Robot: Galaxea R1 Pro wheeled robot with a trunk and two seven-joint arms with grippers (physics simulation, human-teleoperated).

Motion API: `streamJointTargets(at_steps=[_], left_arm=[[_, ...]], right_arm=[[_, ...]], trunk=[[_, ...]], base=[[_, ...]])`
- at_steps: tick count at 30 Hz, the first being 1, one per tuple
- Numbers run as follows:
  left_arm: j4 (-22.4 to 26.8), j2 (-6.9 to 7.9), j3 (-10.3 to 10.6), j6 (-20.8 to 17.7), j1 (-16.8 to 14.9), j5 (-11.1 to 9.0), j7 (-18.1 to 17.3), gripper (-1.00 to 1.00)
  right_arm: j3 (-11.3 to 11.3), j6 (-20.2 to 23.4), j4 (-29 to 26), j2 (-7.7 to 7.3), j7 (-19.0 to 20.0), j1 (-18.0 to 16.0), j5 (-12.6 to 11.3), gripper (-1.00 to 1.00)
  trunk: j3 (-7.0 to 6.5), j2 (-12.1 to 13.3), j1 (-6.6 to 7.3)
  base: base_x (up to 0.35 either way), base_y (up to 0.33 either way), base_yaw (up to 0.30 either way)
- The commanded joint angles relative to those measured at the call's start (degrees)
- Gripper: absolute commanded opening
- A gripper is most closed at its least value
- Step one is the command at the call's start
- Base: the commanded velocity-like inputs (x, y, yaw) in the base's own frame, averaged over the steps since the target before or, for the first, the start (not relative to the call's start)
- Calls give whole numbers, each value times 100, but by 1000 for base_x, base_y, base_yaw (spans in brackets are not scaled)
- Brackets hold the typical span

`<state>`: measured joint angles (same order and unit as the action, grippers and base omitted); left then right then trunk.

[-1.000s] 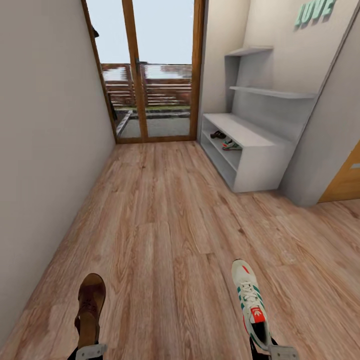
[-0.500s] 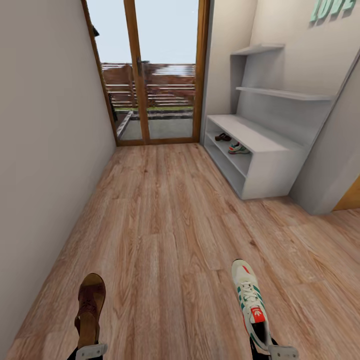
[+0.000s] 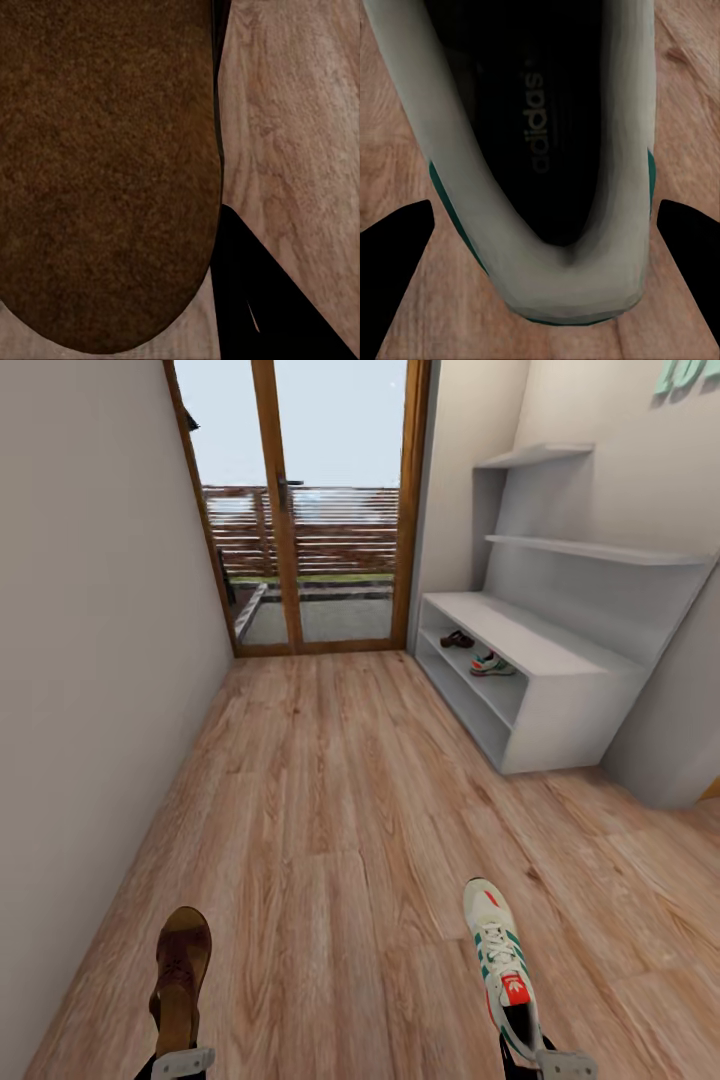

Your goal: Pick up the two gym shoes and the two sandals from the corridor floor and place them onto the hallstand (shoe rack) in the corridor, making sure they are on the rack and not on the floor. Arrange them so the two gym shoes are next to each other and the two sandals are next to each other.

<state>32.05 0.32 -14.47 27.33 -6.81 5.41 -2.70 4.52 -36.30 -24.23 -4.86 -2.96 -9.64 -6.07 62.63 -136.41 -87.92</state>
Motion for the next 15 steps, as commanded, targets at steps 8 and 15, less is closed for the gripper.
streamJointTargets(at_steps=[8,15], left_arm=[[-3,-6,-44,18,-5,75,-20,-100],[1,-6,-47,18,-5,75,-20,-100]], right_arm=[[49,-18,-3,-7,-38,-3,-52,-100],[49,-18,-3,-7,-38,-4,-52,-100]], trunk=[[4,-1,-2],[4,-1,-2]], base=[[317,147,93],[317,147,65]])
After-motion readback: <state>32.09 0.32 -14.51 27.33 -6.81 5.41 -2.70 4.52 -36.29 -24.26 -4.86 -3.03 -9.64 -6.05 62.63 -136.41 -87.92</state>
